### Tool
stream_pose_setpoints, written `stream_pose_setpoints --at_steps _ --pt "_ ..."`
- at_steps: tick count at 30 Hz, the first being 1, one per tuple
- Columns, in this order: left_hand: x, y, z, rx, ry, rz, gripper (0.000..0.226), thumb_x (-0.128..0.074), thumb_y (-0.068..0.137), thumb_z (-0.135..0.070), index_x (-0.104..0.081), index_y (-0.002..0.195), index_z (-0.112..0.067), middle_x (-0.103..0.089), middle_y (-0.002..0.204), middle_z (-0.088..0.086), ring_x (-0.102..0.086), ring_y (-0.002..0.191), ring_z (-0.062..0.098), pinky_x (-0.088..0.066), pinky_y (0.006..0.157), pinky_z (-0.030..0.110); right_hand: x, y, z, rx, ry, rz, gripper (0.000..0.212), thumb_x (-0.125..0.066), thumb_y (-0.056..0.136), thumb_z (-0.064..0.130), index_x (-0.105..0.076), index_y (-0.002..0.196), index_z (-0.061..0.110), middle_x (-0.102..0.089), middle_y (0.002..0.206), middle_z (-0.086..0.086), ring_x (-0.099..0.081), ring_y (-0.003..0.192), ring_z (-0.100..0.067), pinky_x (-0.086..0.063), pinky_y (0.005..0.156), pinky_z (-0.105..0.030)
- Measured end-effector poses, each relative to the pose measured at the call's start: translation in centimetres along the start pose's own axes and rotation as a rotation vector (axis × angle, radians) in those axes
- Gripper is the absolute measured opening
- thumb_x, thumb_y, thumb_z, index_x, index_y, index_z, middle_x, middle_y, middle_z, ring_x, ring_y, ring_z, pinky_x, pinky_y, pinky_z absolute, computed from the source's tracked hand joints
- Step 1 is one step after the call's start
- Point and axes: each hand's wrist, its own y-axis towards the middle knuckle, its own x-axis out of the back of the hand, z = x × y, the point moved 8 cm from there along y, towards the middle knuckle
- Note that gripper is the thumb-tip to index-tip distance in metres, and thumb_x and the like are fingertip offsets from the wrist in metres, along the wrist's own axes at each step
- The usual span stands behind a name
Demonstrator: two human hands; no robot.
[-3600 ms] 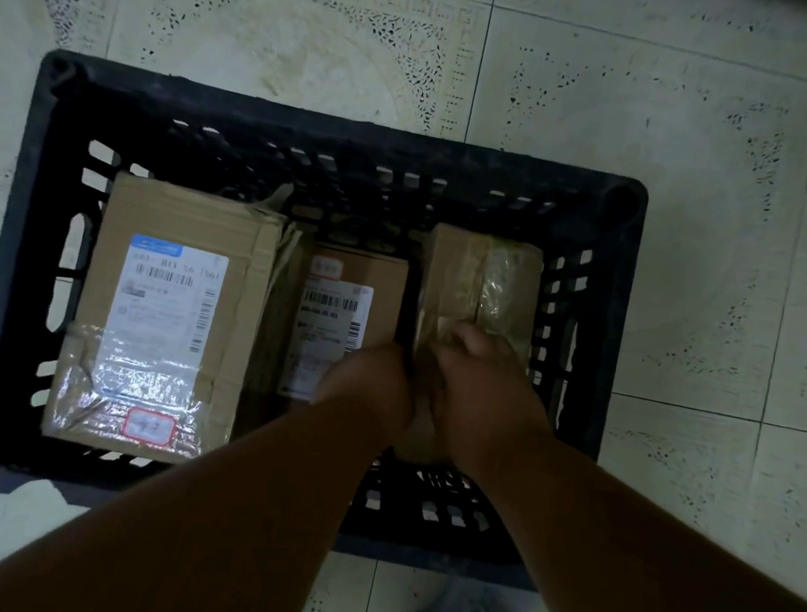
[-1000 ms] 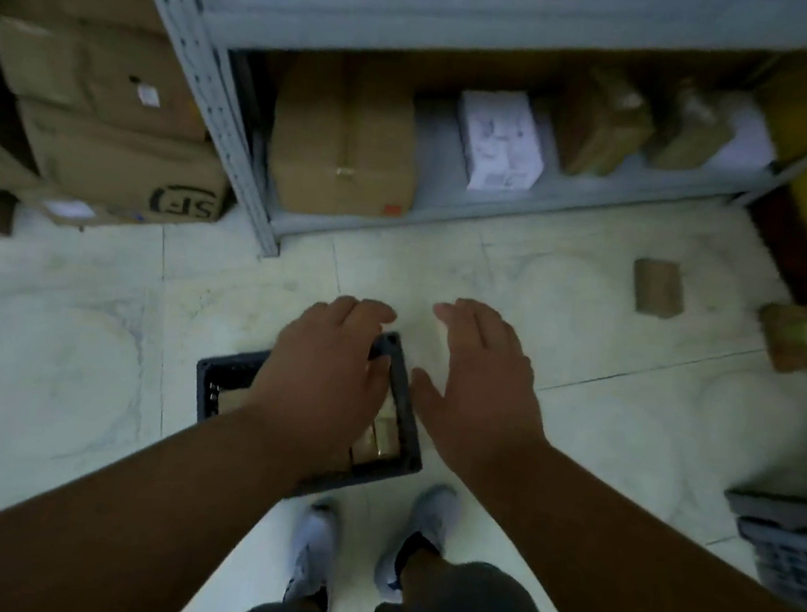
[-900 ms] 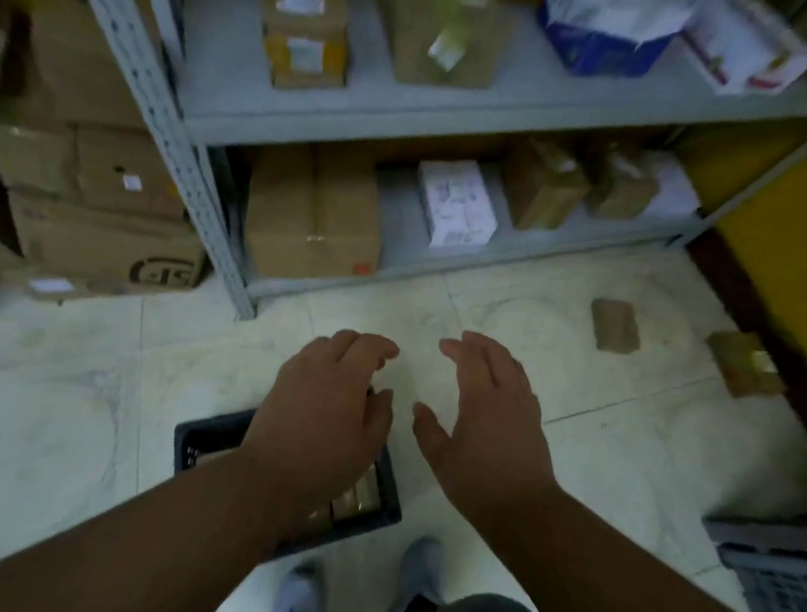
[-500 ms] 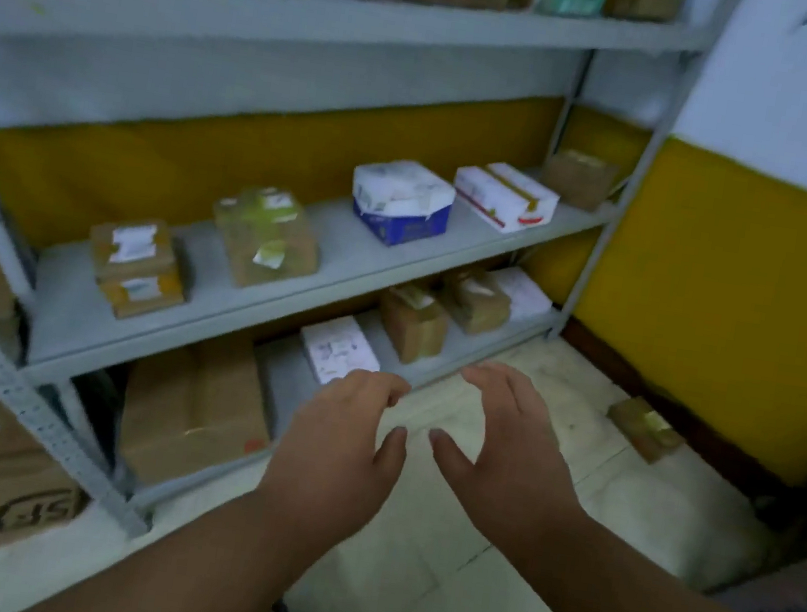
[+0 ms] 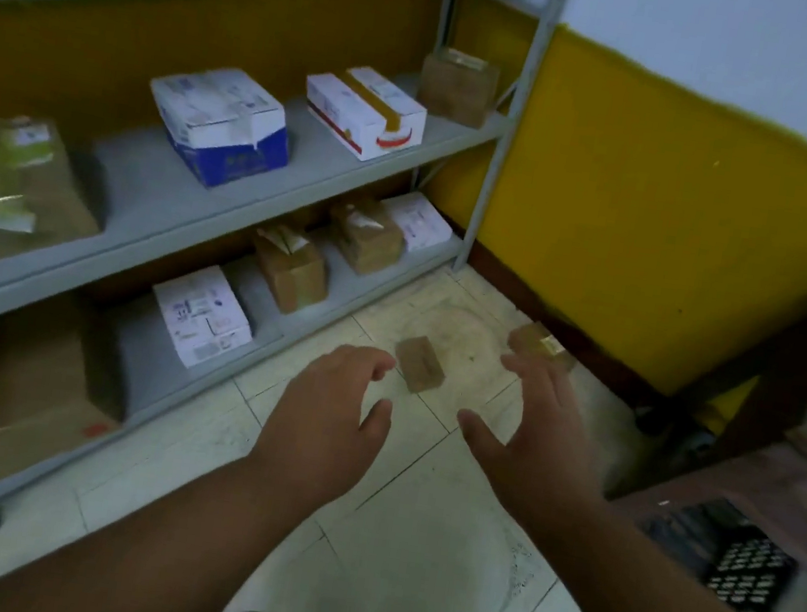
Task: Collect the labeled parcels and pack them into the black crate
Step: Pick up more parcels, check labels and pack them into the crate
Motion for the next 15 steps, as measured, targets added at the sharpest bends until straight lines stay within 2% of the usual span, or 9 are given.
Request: stream_pose_setpoints --at_steps 2,5,10,15 --pt "-1.2 2.2 0.3 0.006 0.023 0.03 0.035 -0.058 0.093 -0.029 -0.052 0.128 -0.028 -0.054 0.113 -0.015 -0.053 0.103 0.005 -0.047 0.091 0.026 -0.4 1.6 -1.7 -0.053 0.047 0.016 0.068 -0.074 0.083 0.043 -0.041 0.141 0.028 -0.039 0.148 0.007 -0.036 0.128 -0.002 -0.032 0.097 -0.021" --pt "-3.1 6.4 1.1 0.026 0.0 0.064 0.036 -0.058 0.093 -0.029 -0.051 0.129 -0.028 -0.053 0.113 -0.015 -0.053 0.103 0.006 -0.049 0.089 0.028 -1.4 4.5 -3.8 -0.11 0.088 0.03 0.07 -0.074 0.083 0.043 -0.039 0.143 0.029 -0.039 0.147 0.009 -0.032 0.122 0.003 -0.034 0.095 -0.021" --pt "-7.5 14.6 1.5 0.006 -0.062 0.143 0.035 -0.06 0.092 -0.027 -0.051 0.126 -0.027 -0.053 0.11 -0.015 -0.052 0.1 0.005 -0.045 0.085 0.023 -2.2 11.5 -6.0 -0.183 0.096 0.023 0.072 -0.074 0.083 0.043 -0.037 0.144 0.032 -0.04 0.146 0.012 -0.038 0.128 -0.001 -0.035 0.098 -0.02" --pt "-11.1 26.7 0.6 -0.123 -0.074 0.249 0.039 -0.06 0.092 -0.024 -0.052 0.129 -0.02 -0.056 0.114 -0.007 -0.053 0.102 0.01 -0.05 0.088 0.031 -0.3 21.0 -7.4 -0.258 0.041 -0.071 0.071 -0.074 0.084 0.045 -0.038 0.144 0.031 -0.042 0.146 0.011 -0.043 0.131 -0.008 -0.039 0.101 -0.023"
